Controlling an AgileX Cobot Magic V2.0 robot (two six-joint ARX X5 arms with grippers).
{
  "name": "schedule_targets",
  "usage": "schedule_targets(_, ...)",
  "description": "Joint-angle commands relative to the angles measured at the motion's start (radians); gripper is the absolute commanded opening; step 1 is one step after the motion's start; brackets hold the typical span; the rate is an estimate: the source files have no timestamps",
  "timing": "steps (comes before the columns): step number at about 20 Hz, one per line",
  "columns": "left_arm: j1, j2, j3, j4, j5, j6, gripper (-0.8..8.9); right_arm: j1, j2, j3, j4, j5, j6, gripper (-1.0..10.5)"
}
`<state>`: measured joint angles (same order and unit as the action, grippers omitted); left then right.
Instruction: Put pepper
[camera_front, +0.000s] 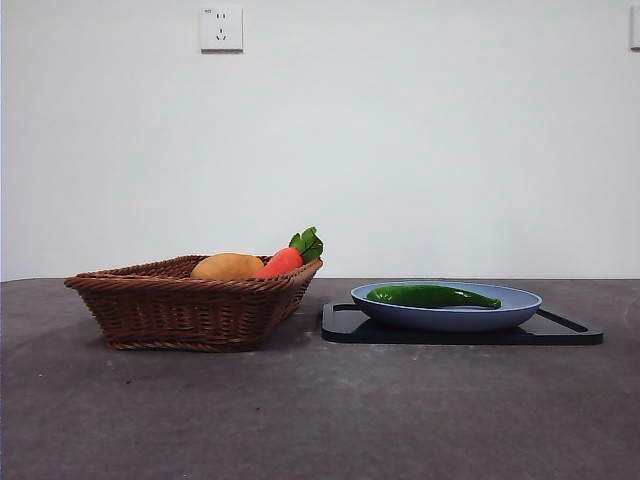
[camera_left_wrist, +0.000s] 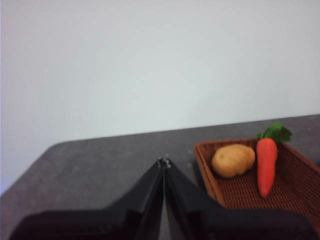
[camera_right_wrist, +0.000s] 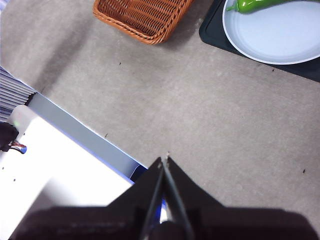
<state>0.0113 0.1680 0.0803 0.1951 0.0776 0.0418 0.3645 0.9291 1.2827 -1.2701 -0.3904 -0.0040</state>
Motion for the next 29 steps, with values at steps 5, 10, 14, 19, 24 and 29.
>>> schedule_targets(5, 0.004, -0.074, -0.074, -0.06, -0.003, -0.015, 0.08, 0.003, 0.005, 0.018, 0.008, 0.0, 0.006, 0.1)
schedule_targets(10, 0.004, -0.118, -0.074, -0.238, -0.018, -0.025, 0.08, 0.003, 0.005, 0.018, 0.008, 0.0, 0.006, 0.1)
schedule_targets(14, 0.004, -0.167, -0.074, -0.377, -0.022, -0.053, 0.08, 0.003, 0.005, 0.018, 0.008, 0.0, 0.006, 0.1)
schedule_targets(19, 0.004, -0.167, -0.074, -0.364, -0.021, -0.075, 0.08, 0.003, 0.005, 0.018, 0.008, 0.0, 0.006, 0.1)
schedule_targets(24, 0.004, -0.167, -0.074, -0.345, -0.021, -0.075, 0.08, 0.003, 0.005, 0.018, 0.008, 0.0, 0.006, 0.1)
schedule_targets(29, 0.004, -0.167, -0.074, -0.346, -0.021, -0.075, 0.08, 0.003, 0.005, 0.018, 0.008, 0.0, 0.006, 0.1)
